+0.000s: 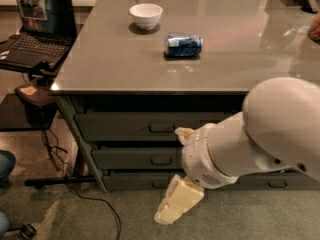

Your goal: Open bottom drawer

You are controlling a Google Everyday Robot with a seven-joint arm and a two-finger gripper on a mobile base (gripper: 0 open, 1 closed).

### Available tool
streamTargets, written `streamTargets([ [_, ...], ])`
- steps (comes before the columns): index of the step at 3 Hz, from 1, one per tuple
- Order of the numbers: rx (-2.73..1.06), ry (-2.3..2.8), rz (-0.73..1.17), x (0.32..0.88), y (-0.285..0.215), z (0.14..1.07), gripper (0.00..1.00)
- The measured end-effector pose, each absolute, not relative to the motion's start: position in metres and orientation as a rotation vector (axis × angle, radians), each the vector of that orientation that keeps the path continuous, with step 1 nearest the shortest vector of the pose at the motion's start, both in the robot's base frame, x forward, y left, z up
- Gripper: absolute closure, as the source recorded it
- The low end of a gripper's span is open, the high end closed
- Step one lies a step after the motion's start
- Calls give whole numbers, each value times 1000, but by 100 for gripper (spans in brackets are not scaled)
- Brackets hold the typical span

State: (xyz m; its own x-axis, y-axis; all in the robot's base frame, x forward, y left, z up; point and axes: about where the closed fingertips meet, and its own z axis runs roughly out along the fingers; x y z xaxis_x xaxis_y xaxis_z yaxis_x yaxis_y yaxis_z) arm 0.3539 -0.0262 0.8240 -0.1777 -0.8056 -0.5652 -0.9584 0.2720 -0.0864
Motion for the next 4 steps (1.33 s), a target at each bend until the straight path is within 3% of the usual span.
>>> streamTargets([
  [2, -1563, 2075, 332, 367, -29, 793, 0],
  [3, -1526, 2150, 269, 405, -33, 721, 0],
  [4, -1530, 2092, 202, 429, -12, 724, 0],
])
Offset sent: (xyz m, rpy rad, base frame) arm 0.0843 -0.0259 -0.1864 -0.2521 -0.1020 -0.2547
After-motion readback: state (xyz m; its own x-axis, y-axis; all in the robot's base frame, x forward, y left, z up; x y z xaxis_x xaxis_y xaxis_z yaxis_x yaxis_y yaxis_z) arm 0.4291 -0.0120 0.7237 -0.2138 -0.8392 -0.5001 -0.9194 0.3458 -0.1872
